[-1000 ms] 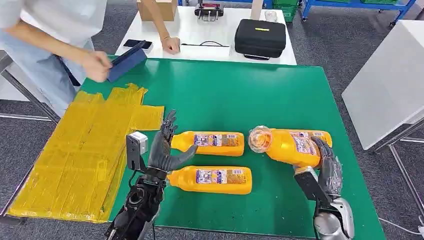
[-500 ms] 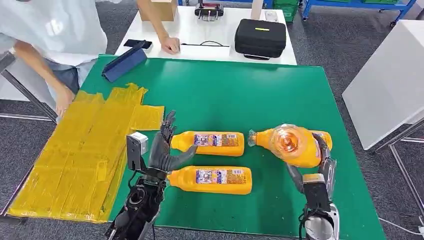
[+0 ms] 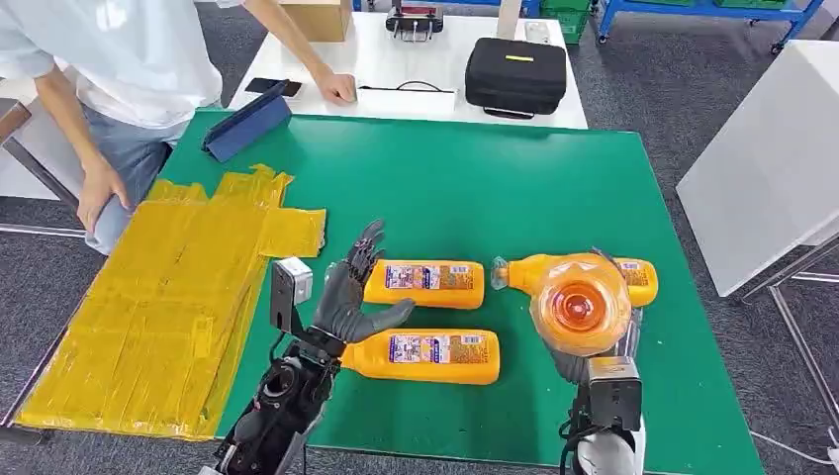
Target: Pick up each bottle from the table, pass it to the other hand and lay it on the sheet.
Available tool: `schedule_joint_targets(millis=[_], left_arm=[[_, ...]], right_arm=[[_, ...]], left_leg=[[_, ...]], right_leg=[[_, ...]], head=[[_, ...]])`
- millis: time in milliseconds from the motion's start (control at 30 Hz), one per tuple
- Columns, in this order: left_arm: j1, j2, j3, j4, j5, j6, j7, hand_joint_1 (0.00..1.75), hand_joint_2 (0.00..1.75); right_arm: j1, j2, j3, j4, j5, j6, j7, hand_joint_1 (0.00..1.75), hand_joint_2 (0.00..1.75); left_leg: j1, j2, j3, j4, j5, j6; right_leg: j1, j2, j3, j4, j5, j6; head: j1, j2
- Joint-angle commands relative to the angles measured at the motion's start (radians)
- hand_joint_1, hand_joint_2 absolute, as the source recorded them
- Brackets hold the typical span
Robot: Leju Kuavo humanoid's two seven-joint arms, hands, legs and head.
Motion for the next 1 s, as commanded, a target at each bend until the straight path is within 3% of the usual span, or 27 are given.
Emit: schedule_joint_targets(millis=[33, 233, 567, 800, 1000], left_arm=[[-0.043, 0.007, -0.018, 0.061, -0.014, 0.012, 0.008, 0.00, 1.75], [-0.044, 0.005, -0.026, 0.061, -0.031, 0.039, 0.012, 0.00, 1.75], [0.004, 0.009, -0.027, -0.015, -0.030, 0.002, -0.034, 0.00, 1.75], [0.029, -0.003, -0.074, -0.200, -0.116, 0.010, -0.093, 0.00, 1.75], [0.025, -0.004, -0.080, -0.201, -0.115, 0.006, -0.093, 0.00, 1.75]], right_arm=[[0.004, 0.046, -0.027, -0.019, -0.016, 0.010, -0.008, 1.75, 1.75], [-0.027, 0.066, -0.041, 0.054, -0.111, 0.009, -0.045, 1.75, 1.75], [-0.031, 0.054, -0.017, 0.102, -0.106, -0.003, -0.051, 1.75, 1.75], [-0.067, 0.063, -0.012, 0.188, -0.104, 0.009, -0.051, 1.75, 1.75], [-0.075, 0.060, -0.009, 0.197, -0.104, 0.009, -0.051, 1.75, 1.75]], left_leg=[[0.002, 0.001, 0.004, 0.000, -0.002, -0.004], [0.002, 0.001, 0.003, 0.000, -0.001, -0.004], [0.001, 0.002, 0.003, -0.001, -0.001, -0.003], [0.002, 0.002, 0.001, 0.000, -0.001, -0.003], [0.001, 0.003, 0.002, 0.000, -0.001, -0.003]], right_leg=[[0.002, 0.000, 0.004, -0.002, -0.001, -0.003], [0.002, 0.000, 0.004, -0.002, -0.001, -0.003], [0.001, 0.001, 0.003, -0.002, 0.000, -0.002], [0.002, 0.002, 0.002, -0.001, 0.000, -0.002], [0.002, 0.002, 0.003, -0.002, 0.000, -0.002]], head=[[0.000, 0.000], [0.000, 0.000], [0.000, 0.000], [0.000, 0.000], [0.000, 0.000]])
